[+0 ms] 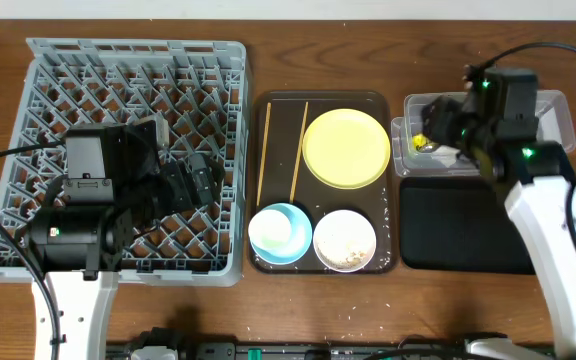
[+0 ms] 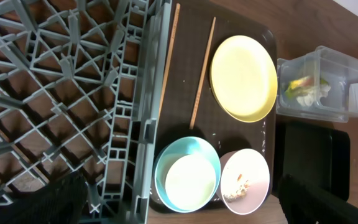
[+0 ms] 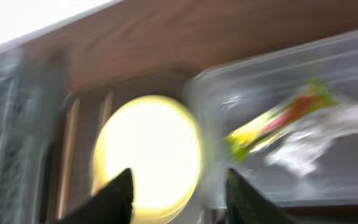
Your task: Sort waste into correct bins and load items into the dishwasher
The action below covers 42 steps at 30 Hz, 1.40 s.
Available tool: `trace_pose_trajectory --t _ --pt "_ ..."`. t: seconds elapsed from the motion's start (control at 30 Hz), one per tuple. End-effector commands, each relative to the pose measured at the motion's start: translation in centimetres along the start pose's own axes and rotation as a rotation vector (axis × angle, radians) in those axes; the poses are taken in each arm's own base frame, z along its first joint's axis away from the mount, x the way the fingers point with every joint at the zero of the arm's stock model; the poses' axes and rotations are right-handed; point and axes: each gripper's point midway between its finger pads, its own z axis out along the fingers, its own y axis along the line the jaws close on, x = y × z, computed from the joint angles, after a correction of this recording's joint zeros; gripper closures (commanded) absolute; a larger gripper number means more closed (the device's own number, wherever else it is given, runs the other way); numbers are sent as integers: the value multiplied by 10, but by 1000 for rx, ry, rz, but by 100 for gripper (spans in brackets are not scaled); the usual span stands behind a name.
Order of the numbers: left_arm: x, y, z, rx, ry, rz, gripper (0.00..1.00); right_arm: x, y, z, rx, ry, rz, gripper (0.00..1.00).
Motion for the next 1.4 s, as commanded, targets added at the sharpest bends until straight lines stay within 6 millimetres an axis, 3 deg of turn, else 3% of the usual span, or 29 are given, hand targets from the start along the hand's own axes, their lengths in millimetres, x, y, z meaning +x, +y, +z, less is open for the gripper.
trace_pose_trajectory --t 0.0,0.07,0.23,0.43,0.53,0.57,0.6,0.63,0.67,0.77,0.9,1.07,1.17,1.3,1.37 --pt "-4 -5 -5 14 -18 24 1 51 59 -11 -192 160 -221 62" --pt "-4 -5 -5 14 -18 23 1 101 79 -9 -214 316 -306 61" --pt "-4 -5 -5 14 -18 24 1 179 111 3 -203 507 -491 59" --pt "-4 -5 -5 14 -18 24 1 227 150 22 -265 550 -654 54" --pt "-4 -5 -5 14 -18 24 1 258 154 44 -254 613 -686 53" --pt "-4 -5 -5 14 -18 23 1 265 150 51 -228 632 -675 55" --pt "-4 -5 -5 15 -17 23 1 273 143 63 -182 655 -651 65" --pt "-4 -5 -5 15 -18 23 1 274 141 66 -173 660 -645 69" --pt "-3 -5 -5 18 -12 21 1 275 139 72 -160 663 -618 86" --pt "-4 -5 -5 19 -16 13 1 266 141 70 -164 641 -587 99" --pt "-7 -11 -6 49 -27 20 2 235 149 47 -212 568 -556 99" --pt "-11 -17 -6 82 -34 6 2 171 157 -1 -340 399 -522 99" --pt "-6 -53 -9 292 17 25 2 128 150 -28 -395 282 -455 99" --pt "-2 -110 -31 669 93 92 2 99 188 -106 -926 173 -554 99" --pt "-1 -126 -42 798 120 124 2 95 198 -128 -1075 153 -572 99"
